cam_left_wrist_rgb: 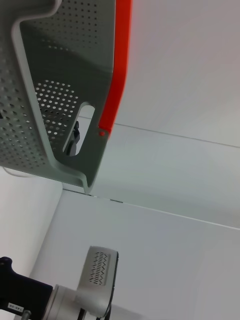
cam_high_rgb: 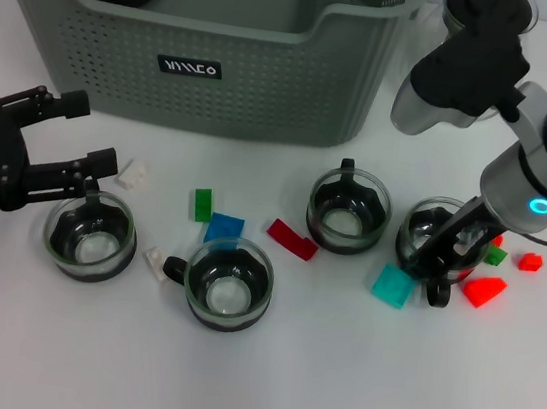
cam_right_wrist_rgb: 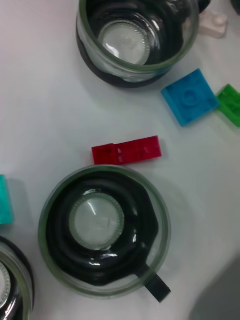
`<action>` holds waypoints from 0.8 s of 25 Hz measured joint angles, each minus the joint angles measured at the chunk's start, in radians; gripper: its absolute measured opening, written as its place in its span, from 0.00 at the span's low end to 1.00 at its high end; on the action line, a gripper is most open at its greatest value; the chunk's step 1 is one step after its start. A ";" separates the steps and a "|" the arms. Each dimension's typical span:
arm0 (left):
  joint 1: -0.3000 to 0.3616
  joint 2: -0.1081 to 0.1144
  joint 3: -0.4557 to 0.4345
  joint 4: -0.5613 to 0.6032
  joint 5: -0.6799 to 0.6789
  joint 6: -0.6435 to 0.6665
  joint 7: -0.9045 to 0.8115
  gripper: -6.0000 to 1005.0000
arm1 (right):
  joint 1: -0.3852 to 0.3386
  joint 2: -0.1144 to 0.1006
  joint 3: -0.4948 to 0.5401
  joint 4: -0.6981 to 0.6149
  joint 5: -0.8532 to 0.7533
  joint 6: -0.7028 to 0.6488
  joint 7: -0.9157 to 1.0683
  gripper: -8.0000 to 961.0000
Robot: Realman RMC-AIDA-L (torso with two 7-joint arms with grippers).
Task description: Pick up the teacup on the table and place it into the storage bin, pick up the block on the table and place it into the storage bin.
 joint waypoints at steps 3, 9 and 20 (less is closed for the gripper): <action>0.000 0.000 0.000 0.000 0.000 0.004 0.000 0.85 | -0.001 -0.002 0.003 0.000 0.000 -0.004 0.000 0.19; 0.000 0.000 0.000 0.000 0.000 0.008 0.000 0.85 | -0.015 -0.003 0.062 -0.051 0.025 -0.072 -0.020 0.10; 0.003 -0.002 0.000 0.000 0.000 0.009 0.000 0.85 | -0.031 -0.026 0.704 -0.413 0.548 -0.403 -0.213 0.07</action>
